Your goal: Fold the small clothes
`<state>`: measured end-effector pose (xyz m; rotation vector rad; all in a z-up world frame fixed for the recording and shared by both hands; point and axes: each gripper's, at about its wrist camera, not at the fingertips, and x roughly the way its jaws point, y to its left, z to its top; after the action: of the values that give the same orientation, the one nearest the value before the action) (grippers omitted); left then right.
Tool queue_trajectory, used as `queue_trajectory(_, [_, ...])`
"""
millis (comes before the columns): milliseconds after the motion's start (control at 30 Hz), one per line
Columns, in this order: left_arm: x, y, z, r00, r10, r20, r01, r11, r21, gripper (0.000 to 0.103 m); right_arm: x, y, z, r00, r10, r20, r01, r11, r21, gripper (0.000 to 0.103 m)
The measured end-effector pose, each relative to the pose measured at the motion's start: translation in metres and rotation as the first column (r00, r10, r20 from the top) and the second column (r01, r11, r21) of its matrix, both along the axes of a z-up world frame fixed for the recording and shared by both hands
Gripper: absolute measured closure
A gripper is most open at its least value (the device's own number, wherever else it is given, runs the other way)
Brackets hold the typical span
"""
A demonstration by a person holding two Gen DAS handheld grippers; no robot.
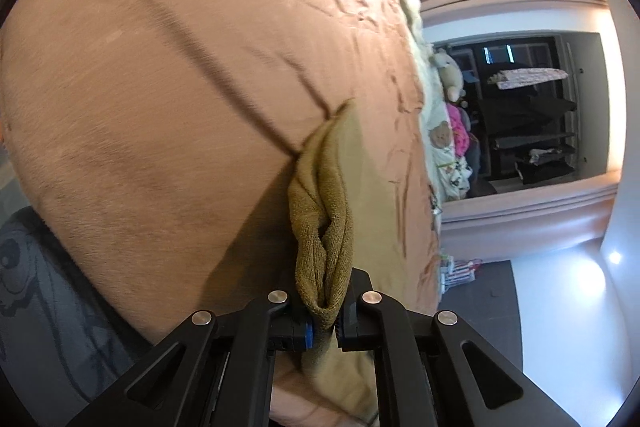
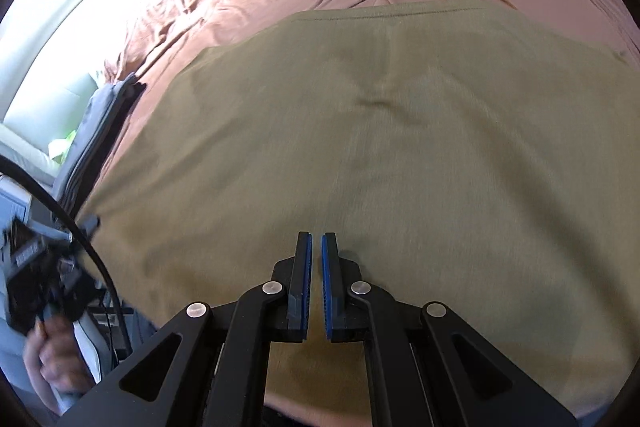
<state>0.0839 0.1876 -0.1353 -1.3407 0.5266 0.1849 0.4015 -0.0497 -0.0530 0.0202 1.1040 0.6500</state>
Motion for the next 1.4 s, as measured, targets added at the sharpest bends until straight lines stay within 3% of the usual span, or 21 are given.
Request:
queue_trajectory(300, [0.024,-0.008,0.042,0.994,-0.073,0.080,0.069,0.997,0.046,0.096,-0.056,-0.018,-0.001,0.995,-0.015,0.096,0.009,0.998,0.065,0.102])
queue_trajectory(500, [0.041,-0.018,0.065,0.985,-0.128,0.111,0.121,0.990,0.069,0.097,-0.071,-0.032,-0.025,0.996,-0.062,0.060,0.057,0.994,0.091,0.102])
queue_trajectory(633, [0.051,-0.029,0.081,0.976,-0.172,0.132,0.160,0.982,0.100,0.097,-0.079,-0.046,-0.023,0.993,-0.113,0.041,0.106,0.985,0.135,0.102])
queue_trajectory(767, [0.063,-0.043,0.100,0.962,-0.225,0.152,0.205,0.970,0.132,0.097,-0.084,-0.057,-0.019,0.988,-0.137,0.065,0.126,0.980,0.156,0.102])
queue_trajectory(1000, [0.086,-0.070,0.124,0.933,-0.319,0.168,0.288,0.940,0.182,0.097,-0.082,-0.060,-0.028,0.997,-0.072,-0.010,0.072,0.972,0.223,0.102])
queue_trajectory(1133, [0.097,-0.087,0.134,0.915,-0.368,0.164,0.332,0.919,0.213,0.097,-0.085,-0.080,-0.012,0.994,-0.099,0.033,0.086,0.957,0.278,0.102])
queue_trajectory(1400, [0.117,-0.125,0.144,0.878,-0.455,0.150,0.414,0.878,0.239,0.097,-0.097,-0.131,0.015,0.973,-0.192,0.130,0.147,0.943,0.298,0.094])
